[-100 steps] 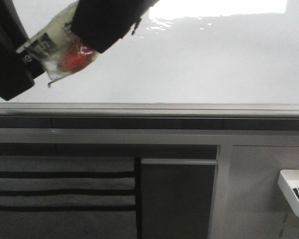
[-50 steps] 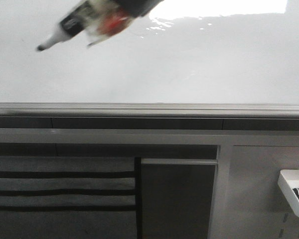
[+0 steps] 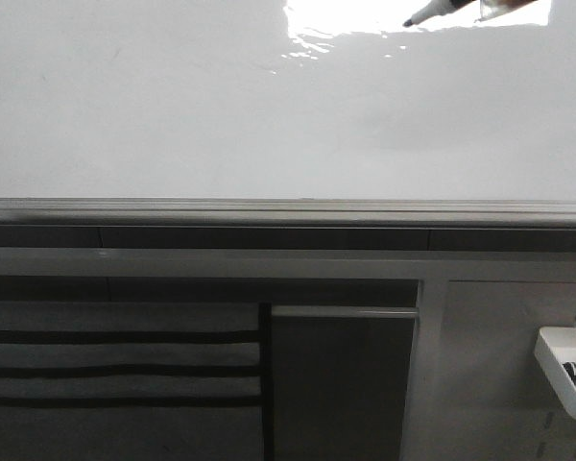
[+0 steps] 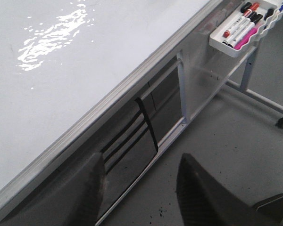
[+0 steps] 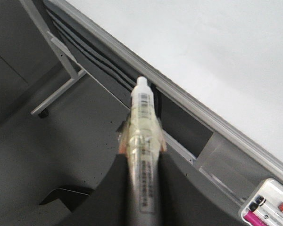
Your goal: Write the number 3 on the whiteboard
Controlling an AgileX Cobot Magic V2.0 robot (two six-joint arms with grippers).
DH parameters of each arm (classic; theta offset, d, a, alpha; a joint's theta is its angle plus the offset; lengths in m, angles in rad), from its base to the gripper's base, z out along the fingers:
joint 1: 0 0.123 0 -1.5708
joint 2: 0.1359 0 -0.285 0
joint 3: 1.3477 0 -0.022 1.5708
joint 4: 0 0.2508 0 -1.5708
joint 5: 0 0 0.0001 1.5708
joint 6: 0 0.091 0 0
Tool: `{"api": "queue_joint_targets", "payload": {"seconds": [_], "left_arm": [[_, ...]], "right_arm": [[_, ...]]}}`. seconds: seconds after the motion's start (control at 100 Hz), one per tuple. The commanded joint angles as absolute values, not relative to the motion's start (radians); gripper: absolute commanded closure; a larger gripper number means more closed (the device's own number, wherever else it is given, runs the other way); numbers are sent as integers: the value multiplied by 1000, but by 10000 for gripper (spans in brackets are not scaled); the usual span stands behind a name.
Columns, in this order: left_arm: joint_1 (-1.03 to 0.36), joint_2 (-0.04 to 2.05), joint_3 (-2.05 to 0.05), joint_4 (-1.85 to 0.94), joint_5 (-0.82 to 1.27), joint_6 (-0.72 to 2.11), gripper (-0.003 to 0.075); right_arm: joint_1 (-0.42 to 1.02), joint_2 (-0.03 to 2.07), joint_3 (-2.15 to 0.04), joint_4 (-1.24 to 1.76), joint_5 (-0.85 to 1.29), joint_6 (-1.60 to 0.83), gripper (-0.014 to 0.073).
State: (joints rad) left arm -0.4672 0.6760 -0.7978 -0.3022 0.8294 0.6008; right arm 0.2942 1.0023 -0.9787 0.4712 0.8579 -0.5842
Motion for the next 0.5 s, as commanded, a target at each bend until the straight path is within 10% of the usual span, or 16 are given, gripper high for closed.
{"api": "queue_joint_targets", "payload": {"seconds": [0.0, 0.49], "left_arm": [[-463, 670, -815, -335, 728, 586, 394], [-463, 670, -815, -342, 725, 586, 395]], "right_arm": [[285, 972, -964, 498, 744, -578, 651], [291, 1179, -1182, 501, 861, -515, 651]]}}
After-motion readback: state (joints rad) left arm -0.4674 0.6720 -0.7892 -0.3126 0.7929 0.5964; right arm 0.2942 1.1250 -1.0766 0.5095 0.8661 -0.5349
